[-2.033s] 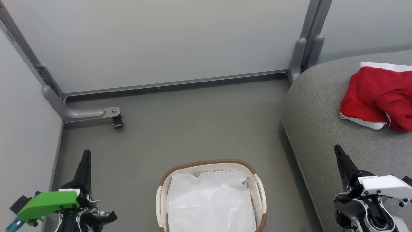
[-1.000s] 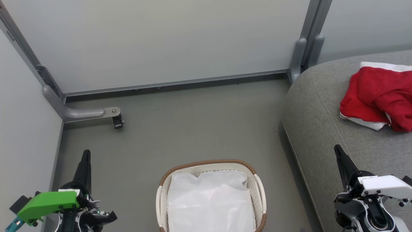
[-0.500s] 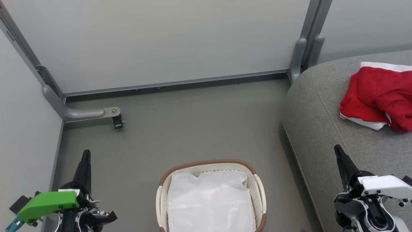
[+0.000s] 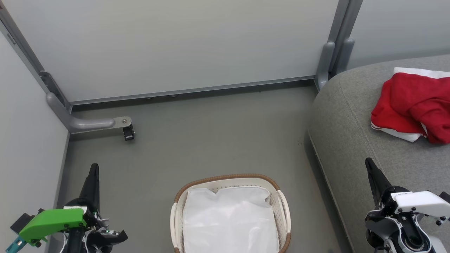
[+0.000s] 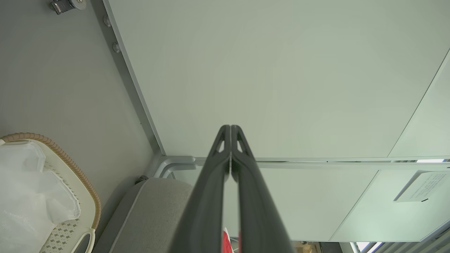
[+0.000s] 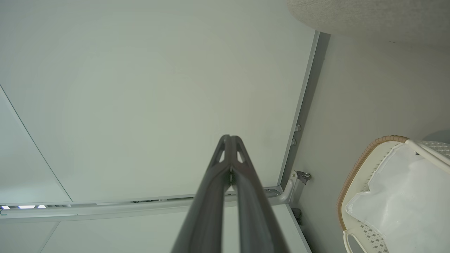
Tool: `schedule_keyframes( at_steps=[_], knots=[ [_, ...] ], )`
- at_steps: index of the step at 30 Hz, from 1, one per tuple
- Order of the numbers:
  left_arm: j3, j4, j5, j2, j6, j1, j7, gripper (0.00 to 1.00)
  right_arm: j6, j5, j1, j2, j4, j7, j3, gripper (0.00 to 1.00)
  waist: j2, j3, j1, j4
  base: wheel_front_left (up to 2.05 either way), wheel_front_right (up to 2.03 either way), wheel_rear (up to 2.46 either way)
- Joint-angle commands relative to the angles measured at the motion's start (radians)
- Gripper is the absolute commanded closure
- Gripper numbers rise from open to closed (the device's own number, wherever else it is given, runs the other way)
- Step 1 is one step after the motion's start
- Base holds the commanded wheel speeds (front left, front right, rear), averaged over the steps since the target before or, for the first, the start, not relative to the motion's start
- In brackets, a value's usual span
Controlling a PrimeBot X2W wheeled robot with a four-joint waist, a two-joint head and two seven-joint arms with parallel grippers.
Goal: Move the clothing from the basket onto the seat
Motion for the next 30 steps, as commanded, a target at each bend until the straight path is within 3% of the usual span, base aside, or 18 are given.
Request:
schedule_keyframes(
  at_steps=[1, 30],
  knots=[
    [0.003, -0.001, 0.001, 0.005, -0.006, -0.009, 0.005, 1.0, 0.0, 0.004, 0.011, -0.003, -0.003, 0.003, -0.002, 1.0, 0.0, 0.0, 0.0, 0.0, 0.0, 0.0, 0.0],
    [0.003, -0.002, 0.001, 0.004, -0.006, -0.009, 0.005, 1.0, 0.0, 0.004, 0.011, -0.003, -0.003, 0.002, -0.002, 1.0, 0.0, 0.0, 0.0, 0.0, 0.0, 0.0, 0.0]
  ],
)
